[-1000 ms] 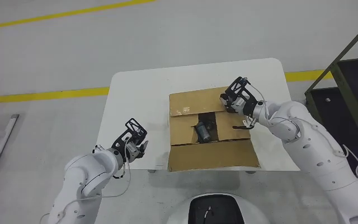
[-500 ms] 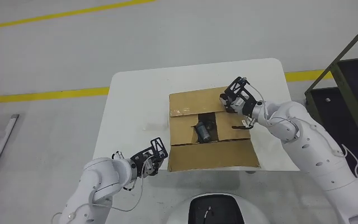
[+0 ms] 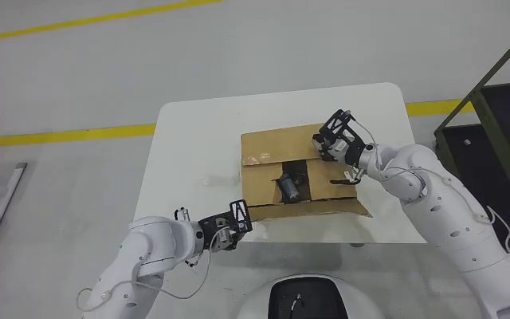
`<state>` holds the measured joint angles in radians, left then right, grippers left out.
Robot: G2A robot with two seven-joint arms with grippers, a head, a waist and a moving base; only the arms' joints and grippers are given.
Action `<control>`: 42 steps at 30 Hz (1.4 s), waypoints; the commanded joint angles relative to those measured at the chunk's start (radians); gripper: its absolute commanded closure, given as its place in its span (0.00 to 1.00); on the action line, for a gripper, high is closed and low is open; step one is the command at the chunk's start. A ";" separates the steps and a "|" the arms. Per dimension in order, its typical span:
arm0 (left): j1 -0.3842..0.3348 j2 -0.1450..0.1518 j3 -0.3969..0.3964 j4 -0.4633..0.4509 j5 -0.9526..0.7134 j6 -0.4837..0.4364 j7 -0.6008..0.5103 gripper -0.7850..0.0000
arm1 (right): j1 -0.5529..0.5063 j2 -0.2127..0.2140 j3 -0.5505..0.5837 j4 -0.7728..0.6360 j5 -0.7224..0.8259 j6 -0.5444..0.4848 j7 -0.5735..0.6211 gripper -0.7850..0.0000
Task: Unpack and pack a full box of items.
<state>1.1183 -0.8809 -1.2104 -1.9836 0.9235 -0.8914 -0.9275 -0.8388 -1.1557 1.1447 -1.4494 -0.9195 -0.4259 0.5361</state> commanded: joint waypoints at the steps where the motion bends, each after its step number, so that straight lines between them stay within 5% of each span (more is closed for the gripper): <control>1: -0.028 0.000 0.004 0.004 -0.025 -0.005 0.005 0.94 | 0.000 0.000 -0.001 0.002 0.003 -0.001 0.000 1.00; 4: -0.071 -0.004 0.027 0.013 -0.012 0.012 0.009 1.00 | 0.003 0.000 -0.001 -0.004 -0.016 0.004 -0.001 1.00; 20: -0.318 -0.080 0.256 0.190 0.079 0.316 0.074 1.00 | -0.062 0.018 0.086 -0.216 -0.199 0.134 -0.073 1.00; 41: -0.342 -0.098 0.263 0.236 0.063 0.383 0.041 1.00 | -0.046 -0.045 -0.139 -0.081 -0.229 0.285 -0.098 1.00; 42: -0.340 -0.097 0.259 0.233 0.062 0.383 0.040 0.94 | -0.042 -0.047 -0.143 -0.075 -0.227 0.286 -0.097 1.00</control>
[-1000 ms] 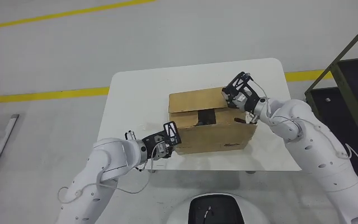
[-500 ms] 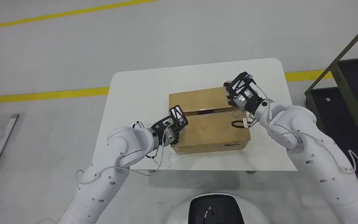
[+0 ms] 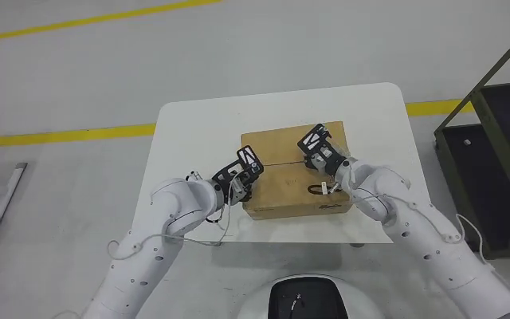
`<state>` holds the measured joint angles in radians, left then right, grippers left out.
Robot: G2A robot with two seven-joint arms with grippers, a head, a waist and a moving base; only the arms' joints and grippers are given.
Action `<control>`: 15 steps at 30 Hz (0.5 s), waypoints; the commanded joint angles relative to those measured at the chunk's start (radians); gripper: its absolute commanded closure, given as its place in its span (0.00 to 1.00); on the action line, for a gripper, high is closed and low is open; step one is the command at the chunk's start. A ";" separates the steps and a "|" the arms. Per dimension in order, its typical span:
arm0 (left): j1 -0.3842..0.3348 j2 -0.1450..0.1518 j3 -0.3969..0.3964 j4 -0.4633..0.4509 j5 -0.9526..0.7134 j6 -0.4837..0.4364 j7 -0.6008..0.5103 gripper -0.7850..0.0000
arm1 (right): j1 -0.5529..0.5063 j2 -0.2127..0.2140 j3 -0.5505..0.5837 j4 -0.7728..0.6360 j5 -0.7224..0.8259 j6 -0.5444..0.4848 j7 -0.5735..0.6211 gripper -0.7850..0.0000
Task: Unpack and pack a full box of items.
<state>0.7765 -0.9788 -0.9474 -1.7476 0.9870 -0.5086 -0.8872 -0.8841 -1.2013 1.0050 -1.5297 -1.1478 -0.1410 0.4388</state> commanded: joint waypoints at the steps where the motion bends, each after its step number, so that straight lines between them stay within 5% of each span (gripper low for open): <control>1: 0.005 0.002 -0.011 -0.007 -0.002 0.004 -0.002 0.87 | 0.006 -0.004 -0.005 0.011 0.005 0.003 0.005 1.00; 2: 0.008 0.003 -0.018 -0.011 -0.002 0.009 -0.003 0.76 | 0.009 -0.006 -0.007 0.014 0.005 0.006 0.008 1.00; 3: 0.013 0.004 -0.027 -0.016 -0.002 0.016 -0.004 0.77 | 0.011 -0.007 -0.008 0.016 0.005 0.007 0.009 1.00; 4: 0.018 0.006 -0.037 -0.023 0.005 0.025 -0.007 1.00 | 0.013 -0.009 -0.009 0.018 0.005 0.007 0.009 1.00; 15: 0.171 0.036 -0.189 -0.116 0.070 0.182 -0.012 1.00 | 0.015 -0.020 -0.014 0.029 -0.011 0.005 0.031 1.00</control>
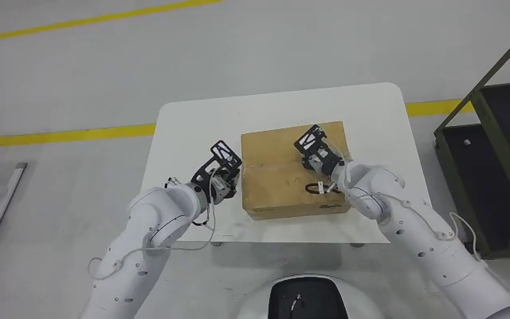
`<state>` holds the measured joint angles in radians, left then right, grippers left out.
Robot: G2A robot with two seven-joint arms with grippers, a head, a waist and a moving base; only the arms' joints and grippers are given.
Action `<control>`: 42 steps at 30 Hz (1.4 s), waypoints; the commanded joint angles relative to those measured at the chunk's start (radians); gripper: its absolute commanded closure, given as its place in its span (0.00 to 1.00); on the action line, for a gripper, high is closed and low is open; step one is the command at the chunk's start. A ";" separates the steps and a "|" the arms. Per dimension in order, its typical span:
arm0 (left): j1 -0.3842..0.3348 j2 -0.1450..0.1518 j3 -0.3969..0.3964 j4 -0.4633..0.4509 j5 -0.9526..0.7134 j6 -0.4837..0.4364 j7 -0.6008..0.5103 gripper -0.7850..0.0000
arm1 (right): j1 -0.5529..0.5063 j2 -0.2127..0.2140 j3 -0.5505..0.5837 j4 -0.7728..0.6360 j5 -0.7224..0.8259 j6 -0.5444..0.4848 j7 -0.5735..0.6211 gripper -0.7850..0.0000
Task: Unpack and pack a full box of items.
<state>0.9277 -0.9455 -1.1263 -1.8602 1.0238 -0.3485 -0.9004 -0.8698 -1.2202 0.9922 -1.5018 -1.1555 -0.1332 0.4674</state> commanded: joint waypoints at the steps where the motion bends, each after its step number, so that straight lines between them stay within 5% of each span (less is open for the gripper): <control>1: 0.041 0.004 -0.016 -0.001 0.055 0.041 0.007 1.00 | 0.001 -0.001 -0.001 0.001 -0.005 -0.005 0.003 1.00; 8: 0.128 0.002 -0.033 0.049 0.070 0.139 0.074 1.00 | 0.001 -0.006 0.004 0.003 -0.005 -0.021 0.016 1.00; 10: 0.132 -0.001 -0.028 0.068 0.070 0.142 0.097 0.45 | 0.003 -0.007 0.008 0.001 -0.003 -0.023 0.022 1.00; 11: 0.131 -0.001 -0.023 0.070 0.083 0.121 0.113 0.33 | 0.003 -0.008 0.010 0.000 -0.001 -0.024 0.024 1.00; 12: 0.132 -0.002 -0.022 0.078 0.087 0.111 0.121 0.03 | 0.004 -0.008 0.013 -0.001 -0.002 -0.025 0.025 1.00; 13: 0.132 -0.002 -0.024 0.085 0.075 0.102 0.125 0.00 | 0.004 -0.008 0.015 -0.001 -0.003 -0.026 0.026 1.00; 29: 0.150 -0.010 0.001 0.135 0.140 0.116 0.173 0.00 | 0.001 -0.017 0.028 0.006 -0.011 -0.034 0.041 1.00; 42: 0.026 -0.071 0.118 0.318 0.145 0.243 0.323 0.00 | 0.007 -0.027 0.028 0.009 -0.026 -0.036 0.054 1.00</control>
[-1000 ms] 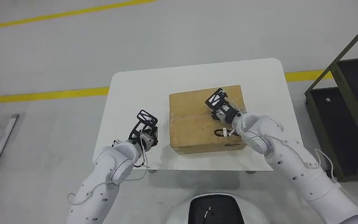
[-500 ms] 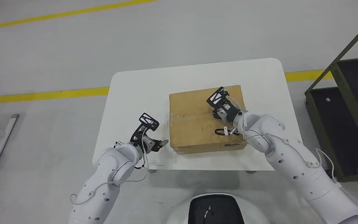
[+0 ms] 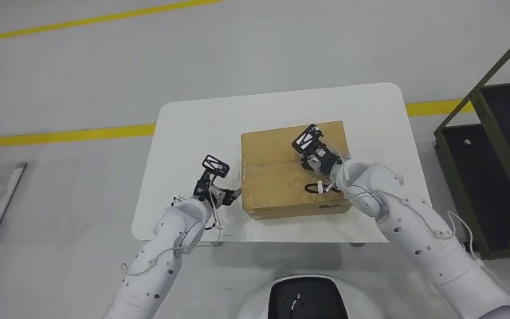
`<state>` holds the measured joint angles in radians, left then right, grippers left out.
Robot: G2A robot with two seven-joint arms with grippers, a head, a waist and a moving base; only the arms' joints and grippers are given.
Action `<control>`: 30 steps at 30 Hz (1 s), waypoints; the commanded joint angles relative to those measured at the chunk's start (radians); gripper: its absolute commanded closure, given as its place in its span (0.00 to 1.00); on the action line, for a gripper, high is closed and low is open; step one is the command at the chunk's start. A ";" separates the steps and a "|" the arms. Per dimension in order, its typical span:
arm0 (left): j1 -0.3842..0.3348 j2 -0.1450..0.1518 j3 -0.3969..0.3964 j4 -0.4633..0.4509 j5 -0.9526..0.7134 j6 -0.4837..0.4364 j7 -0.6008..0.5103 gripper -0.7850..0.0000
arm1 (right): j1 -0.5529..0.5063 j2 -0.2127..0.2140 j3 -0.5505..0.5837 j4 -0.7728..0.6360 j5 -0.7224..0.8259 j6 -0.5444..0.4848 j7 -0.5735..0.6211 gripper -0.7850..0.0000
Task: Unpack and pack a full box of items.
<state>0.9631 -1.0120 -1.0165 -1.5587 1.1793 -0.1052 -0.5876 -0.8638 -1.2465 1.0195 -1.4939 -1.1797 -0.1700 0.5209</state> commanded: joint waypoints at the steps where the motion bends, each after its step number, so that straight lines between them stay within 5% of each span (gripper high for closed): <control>1: -0.017 -0.010 0.012 0.033 -0.026 0.004 0.023 0.00 | 0.001 -0.001 0.002 0.002 -0.003 0.001 0.001 1.00; 6: -0.030 -0.030 0.006 0.094 -0.157 -0.001 0.131 0.00 | 0.000 -0.004 0.007 0.004 -0.005 0.003 0.002 1.00; 16: -0.063 -0.054 0.016 0.153 -0.163 0.039 0.145 0.00 | -0.002 -0.008 0.014 0.007 -0.010 -0.006 0.006 1.00; 30: -0.060 -0.068 -0.055 0.107 -0.221 0.080 0.215 0.00 | 0.003 -0.016 0.021 0.017 -0.013 -0.012 0.009 1.00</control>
<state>0.8972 -1.0810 -1.0611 -1.4421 0.9674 -0.0266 -0.3749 -0.8613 -1.2618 1.0405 -1.4770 -1.1932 -0.1822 0.5301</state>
